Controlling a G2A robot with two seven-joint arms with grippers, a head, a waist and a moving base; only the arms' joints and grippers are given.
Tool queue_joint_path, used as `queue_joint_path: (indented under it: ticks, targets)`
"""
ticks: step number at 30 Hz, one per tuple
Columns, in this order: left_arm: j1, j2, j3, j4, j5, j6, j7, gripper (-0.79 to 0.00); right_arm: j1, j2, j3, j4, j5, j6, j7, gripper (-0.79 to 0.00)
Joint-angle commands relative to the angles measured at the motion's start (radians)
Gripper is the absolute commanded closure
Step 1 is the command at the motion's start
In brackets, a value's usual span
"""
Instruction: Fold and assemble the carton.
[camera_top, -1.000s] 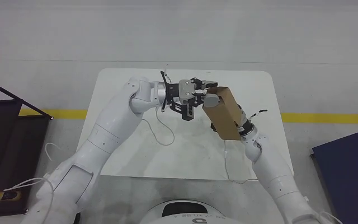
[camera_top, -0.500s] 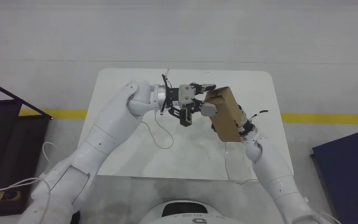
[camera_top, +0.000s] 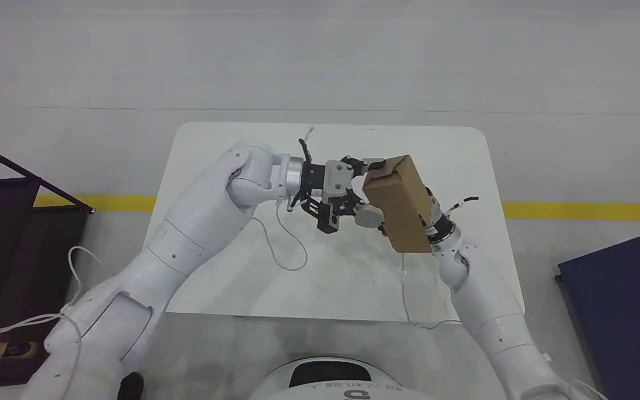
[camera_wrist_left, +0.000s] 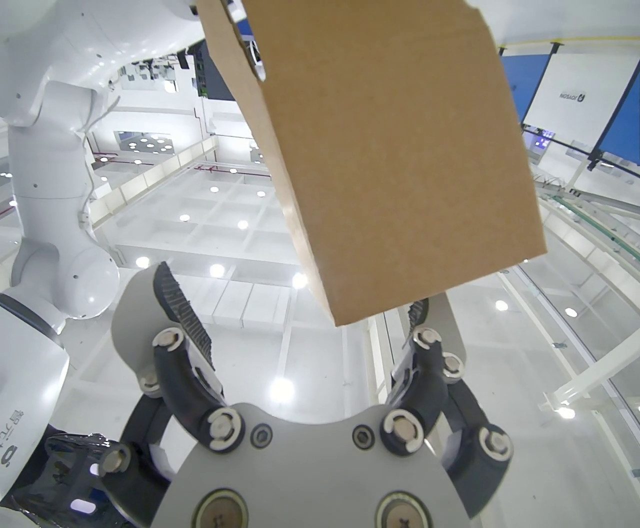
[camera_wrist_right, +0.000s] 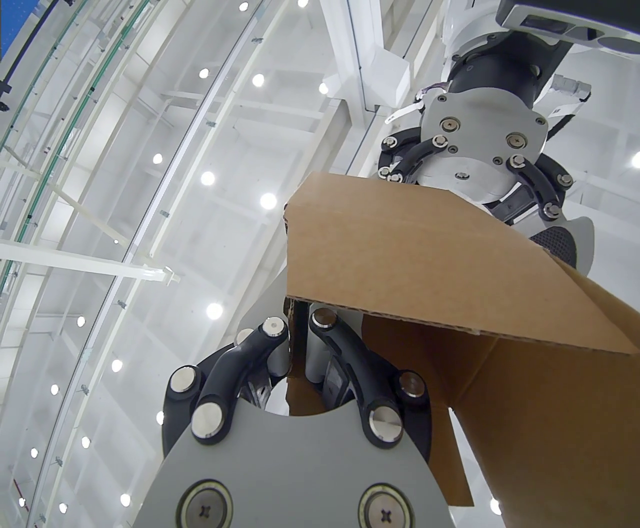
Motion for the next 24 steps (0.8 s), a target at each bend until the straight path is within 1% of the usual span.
queue_joint_path:
  ticks: [1,4,7,9,17,24]
  targets:
    - [-0.006,0.005,0.001,-0.008,0.02,0.0,-0.014,-0.754,-0.002,-0.001,0.001,0.001,-0.001,0.002,0.0,0.0]
    - [-0.015,0.013,0.006,-0.026,0.081,0.0,-0.038,-0.76,-0.003,-0.002,0.003,0.002,-0.001,0.005,-0.001,0.0]
    - [-0.023,0.02,0.028,-0.044,0.131,0.0,-0.075,-0.77,-0.002,-0.003,0.005,0.003,-0.002,0.009,-0.003,0.0]
    - [-0.029,0.024,0.044,-0.047,0.152,0.0,-0.105,-0.751,-0.002,-0.004,0.007,0.004,-0.003,0.01,-0.003,0.0]
    - [-0.067,0.036,0.113,-0.016,0.189,0.0,-0.172,-0.723,-0.006,-0.007,0.017,0.004,-0.006,0.018,0.003,0.0]
    - [-0.096,0.046,0.148,0.0,0.214,0.0,-0.209,-0.708,-0.008,-0.01,0.022,0.006,-0.007,0.025,0.005,0.0]
